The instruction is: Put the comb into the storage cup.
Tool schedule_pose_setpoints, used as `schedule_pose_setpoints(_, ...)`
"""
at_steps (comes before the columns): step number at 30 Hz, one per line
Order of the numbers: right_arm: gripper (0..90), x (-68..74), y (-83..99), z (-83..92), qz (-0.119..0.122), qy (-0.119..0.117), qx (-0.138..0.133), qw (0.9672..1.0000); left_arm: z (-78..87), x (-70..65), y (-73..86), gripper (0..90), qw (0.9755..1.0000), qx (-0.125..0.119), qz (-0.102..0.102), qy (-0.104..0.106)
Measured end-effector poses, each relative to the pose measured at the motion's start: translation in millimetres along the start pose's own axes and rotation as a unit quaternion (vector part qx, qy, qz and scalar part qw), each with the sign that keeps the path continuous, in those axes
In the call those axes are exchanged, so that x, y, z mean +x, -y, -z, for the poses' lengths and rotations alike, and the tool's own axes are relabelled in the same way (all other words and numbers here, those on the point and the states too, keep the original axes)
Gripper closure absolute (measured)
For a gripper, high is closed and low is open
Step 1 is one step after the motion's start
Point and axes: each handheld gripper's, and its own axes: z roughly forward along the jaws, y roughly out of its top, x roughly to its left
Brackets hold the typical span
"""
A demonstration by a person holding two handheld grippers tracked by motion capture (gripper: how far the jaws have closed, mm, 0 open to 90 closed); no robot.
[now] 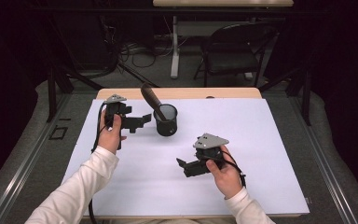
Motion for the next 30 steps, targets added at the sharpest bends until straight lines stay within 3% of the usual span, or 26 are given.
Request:
schedule_pose_setpoints(3,0.0,-0.1,0.1,0.0,0.000,0.000,0.001,1.0000,3.1,-4.4,1.7,0.3,0.9999,0.004,-0.016,0.004)
schedule_pose_setpoints(18,0.0,-3.3,-1.3,3.4,0.001,0.005,0.001,1.0000,24.1,-16.8,7.7,0.3,0.9984,0.020,-0.031,0.042)
schedule_pose_setpoints(23,0.0,-3.5,-2.9,6.9,0.010,0.012,0.004,0.9999,33.8,-18.9,9.7,0.3,0.9976,0.024,-0.043,0.049)
schedule_pose_setpoints(30,0.0,-7.3,-7.3,12.2,0.019,0.011,0.016,0.9996,44.6,-16.7,13.2,0.3,0.9974,0.026,-0.045,0.050)
